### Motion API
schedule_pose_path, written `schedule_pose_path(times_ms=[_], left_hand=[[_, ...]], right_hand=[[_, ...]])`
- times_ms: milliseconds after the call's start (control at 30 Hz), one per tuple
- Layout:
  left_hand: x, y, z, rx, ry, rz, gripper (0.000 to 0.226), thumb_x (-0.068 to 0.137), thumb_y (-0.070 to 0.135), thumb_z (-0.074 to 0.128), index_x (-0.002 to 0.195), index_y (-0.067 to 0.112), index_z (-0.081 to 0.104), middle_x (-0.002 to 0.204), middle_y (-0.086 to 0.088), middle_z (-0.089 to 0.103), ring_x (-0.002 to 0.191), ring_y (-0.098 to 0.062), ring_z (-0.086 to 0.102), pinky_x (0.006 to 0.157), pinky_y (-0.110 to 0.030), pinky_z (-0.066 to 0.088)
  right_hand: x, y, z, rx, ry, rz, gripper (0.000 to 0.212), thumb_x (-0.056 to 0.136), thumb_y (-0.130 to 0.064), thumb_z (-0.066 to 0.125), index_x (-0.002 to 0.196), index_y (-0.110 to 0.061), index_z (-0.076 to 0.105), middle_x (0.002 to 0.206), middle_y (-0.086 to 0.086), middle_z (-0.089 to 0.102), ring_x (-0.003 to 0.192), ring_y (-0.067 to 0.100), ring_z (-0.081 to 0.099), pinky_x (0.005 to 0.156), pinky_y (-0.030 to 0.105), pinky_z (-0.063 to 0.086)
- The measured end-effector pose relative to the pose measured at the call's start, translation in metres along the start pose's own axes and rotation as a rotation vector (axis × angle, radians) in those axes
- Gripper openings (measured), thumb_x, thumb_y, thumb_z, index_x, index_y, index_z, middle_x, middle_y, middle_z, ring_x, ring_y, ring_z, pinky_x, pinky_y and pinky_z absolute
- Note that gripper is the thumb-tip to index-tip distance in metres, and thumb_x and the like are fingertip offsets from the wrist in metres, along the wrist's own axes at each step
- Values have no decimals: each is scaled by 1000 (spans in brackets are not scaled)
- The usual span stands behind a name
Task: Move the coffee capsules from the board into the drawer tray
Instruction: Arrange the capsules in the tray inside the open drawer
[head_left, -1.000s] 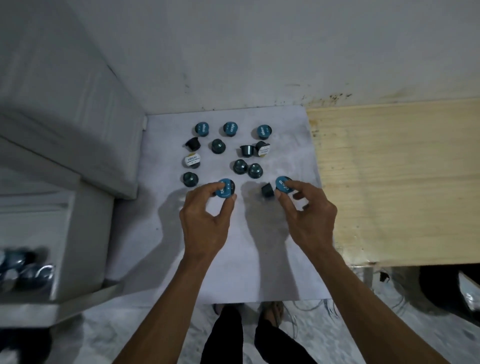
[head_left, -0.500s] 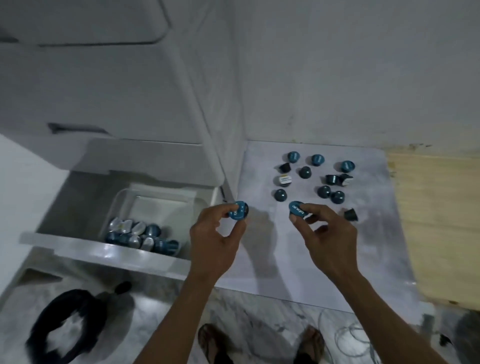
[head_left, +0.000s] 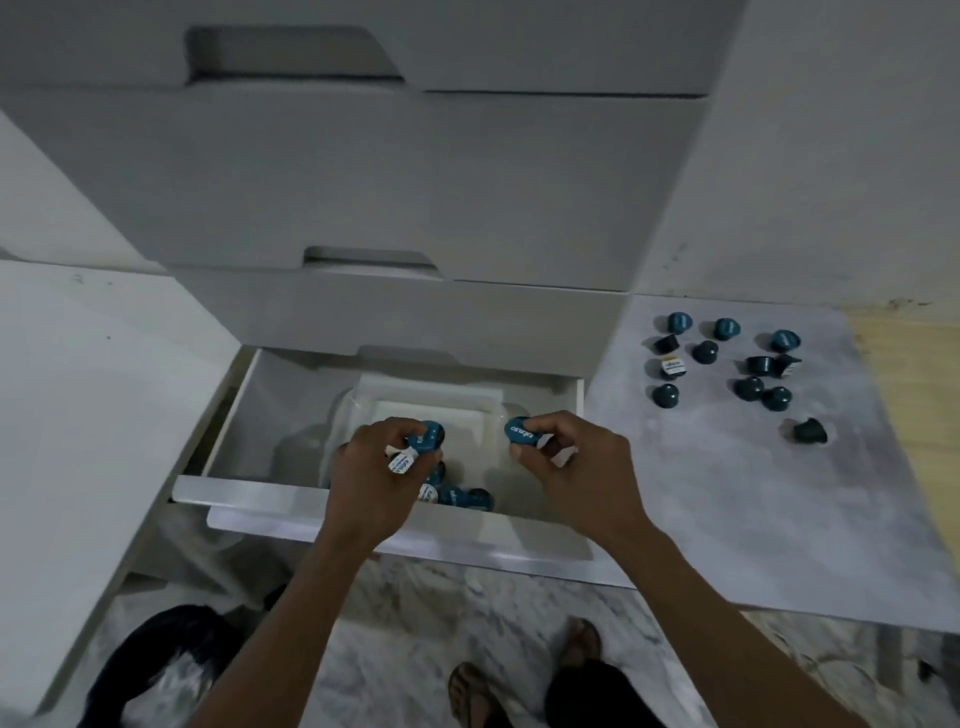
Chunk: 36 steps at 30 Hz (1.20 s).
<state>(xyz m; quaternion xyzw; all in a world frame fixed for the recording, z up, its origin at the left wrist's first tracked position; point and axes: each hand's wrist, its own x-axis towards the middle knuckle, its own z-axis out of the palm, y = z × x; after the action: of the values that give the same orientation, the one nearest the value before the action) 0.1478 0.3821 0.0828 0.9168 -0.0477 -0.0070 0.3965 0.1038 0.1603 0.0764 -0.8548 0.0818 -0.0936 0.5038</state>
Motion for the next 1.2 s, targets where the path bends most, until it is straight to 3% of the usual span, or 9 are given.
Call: schedule_pose_path(times_ms=[167,233,333,467,633,833,1200], left_hand=[[24,-19,5,47,-79,21,23,75,19,81,95,20,70,83,12,62,75,-9,58,71,-33,52],[30,-22,11,64,-120,30,21,75,16,81,94,16,71,78,22,55,68,-4,54,67,-24,49],[43,-26,17,128,-220,34,18,78,17,78,94,17,70,80,18,58,77,-6,57,64,-6,38],[67,-38,35,165,-330,19,18,76,18,79,91,17,69,90,7,69,83,-13,62,73,-24,49],[84,-47,53,224,-451,32,19,75,21,78,91,19,69,88,5,67,85,-18,64,76,-30,53],[96,-59,60,243,-516,-20,20,71,23,79,87,26,68,90,2,69,84,-20,64,78,-40,56],[97,-65,66,172,-567,-29,25,66,10,82,84,19,67,75,7,58,72,-15,57,71,-28,52]], right_hand=[[21,7,40,-85,-133,61,16,78,-24,80,91,-23,72,91,-17,71,60,4,60,61,11,47],[27,17,51,-178,-184,62,14,80,-27,78,92,-26,72,94,-16,72,61,0,59,63,10,48],[32,24,62,-315,-248,75,14,82,-30,74,95,-27,70,97,-10,73,74,7,65,71,28,56],[46,29,75,-421,-370,103,19,87,-31,66,104,-25,67,104,-3,72,90,18,67,76,38,58],[55,37,88,-563,-464,52,18,91,-27,59,107,-21,63,101,6,70,91,25,65,69,32,52],[59,39,92,-581,-522,108,20,90,-29,60,109,-23,62,101,5,70,93,26,65,77,39,55],[63,44,93,-598,-493,141,20,85,-21,66,103,-23,60,97,4,70,87,25,64,64,31,47]])
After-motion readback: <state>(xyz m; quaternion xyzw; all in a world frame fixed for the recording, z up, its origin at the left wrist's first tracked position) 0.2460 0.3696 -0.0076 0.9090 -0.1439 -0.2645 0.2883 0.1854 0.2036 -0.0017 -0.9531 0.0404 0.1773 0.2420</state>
